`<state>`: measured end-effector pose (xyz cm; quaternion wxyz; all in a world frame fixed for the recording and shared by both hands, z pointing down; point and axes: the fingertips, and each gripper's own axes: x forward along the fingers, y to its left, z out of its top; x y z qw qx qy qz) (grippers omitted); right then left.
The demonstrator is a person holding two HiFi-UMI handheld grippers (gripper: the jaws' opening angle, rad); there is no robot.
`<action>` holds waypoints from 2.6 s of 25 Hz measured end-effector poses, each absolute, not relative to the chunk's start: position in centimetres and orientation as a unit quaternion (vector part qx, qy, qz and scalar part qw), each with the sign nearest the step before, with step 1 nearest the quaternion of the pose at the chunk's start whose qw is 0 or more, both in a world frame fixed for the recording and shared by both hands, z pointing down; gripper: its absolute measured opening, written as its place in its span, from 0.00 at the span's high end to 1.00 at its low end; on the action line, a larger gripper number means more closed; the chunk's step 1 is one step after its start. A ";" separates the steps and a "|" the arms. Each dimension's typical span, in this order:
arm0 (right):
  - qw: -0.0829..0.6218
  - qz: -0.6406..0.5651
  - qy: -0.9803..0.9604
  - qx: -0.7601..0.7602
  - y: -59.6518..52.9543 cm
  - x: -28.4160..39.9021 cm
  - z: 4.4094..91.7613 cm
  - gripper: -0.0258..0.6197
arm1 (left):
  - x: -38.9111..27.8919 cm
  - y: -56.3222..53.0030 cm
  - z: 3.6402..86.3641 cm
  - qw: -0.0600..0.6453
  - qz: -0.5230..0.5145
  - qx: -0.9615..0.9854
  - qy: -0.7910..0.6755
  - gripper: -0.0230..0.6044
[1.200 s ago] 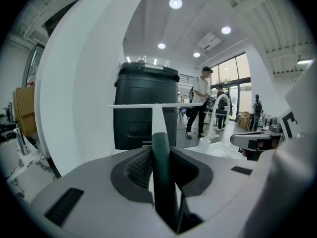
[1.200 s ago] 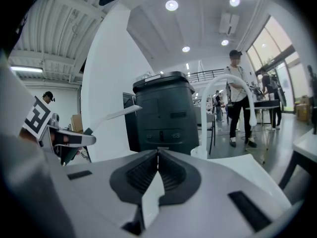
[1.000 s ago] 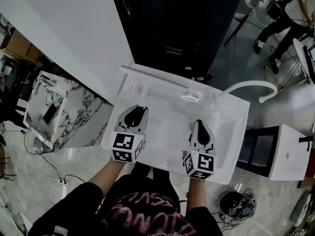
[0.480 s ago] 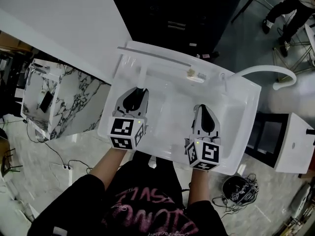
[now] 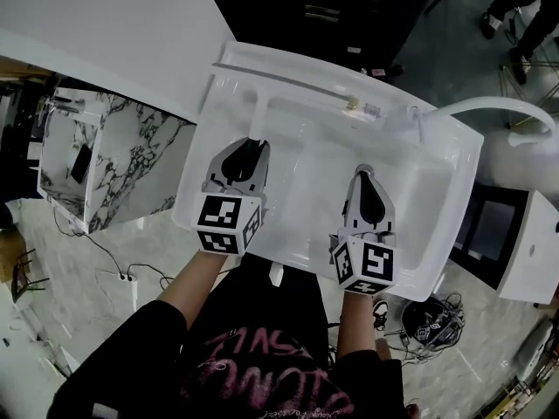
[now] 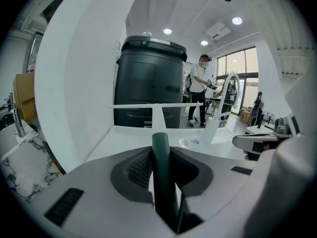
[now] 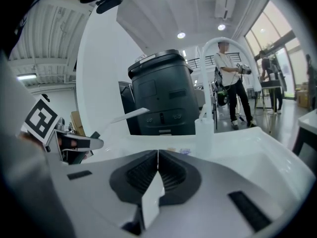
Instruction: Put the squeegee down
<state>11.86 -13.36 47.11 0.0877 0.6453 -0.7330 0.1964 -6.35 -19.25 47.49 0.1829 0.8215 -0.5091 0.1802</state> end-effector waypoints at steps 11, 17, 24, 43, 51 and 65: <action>0.092 0.219 -0.729 0.642 -13.6 12.1 50.1 0.93 | -5.6 -19.7 50.6 0.196 0.199 0.816 -0.506 0.83; 0.094 0.226 -0.727 0.641 -14.2 12.2 51.0 0.93 | -5.2 -20.3 51.8 0.199 0.206 0.815 -0.504 0.83; 0.097 0.236 -0.727 0.638 -14.8 12.1 52.2 0.93 | -5.3 -21.0 53.3 0.209 0.214 0.808 -0.507 0.83; 0.109 0.264 -0.719 0.633 -15.7 12.0 55.9 0.93 | -5.1 -22.2 56.9 0.219 0.237 0.799 -0.507 0.83; 0.114 0.275 -0.717 0.631 -16.0 11.8 57.1 0.93 | -5.1 -22.7 58.1 0.227 0.250 0.795 -0.504 0.83; 0.113 0.281 -0.712 0.633 -16.5 12.1 58.1 0.93 | -5.1 -23.2 59.4 0.232 0.260 0.791 -0.503 0.83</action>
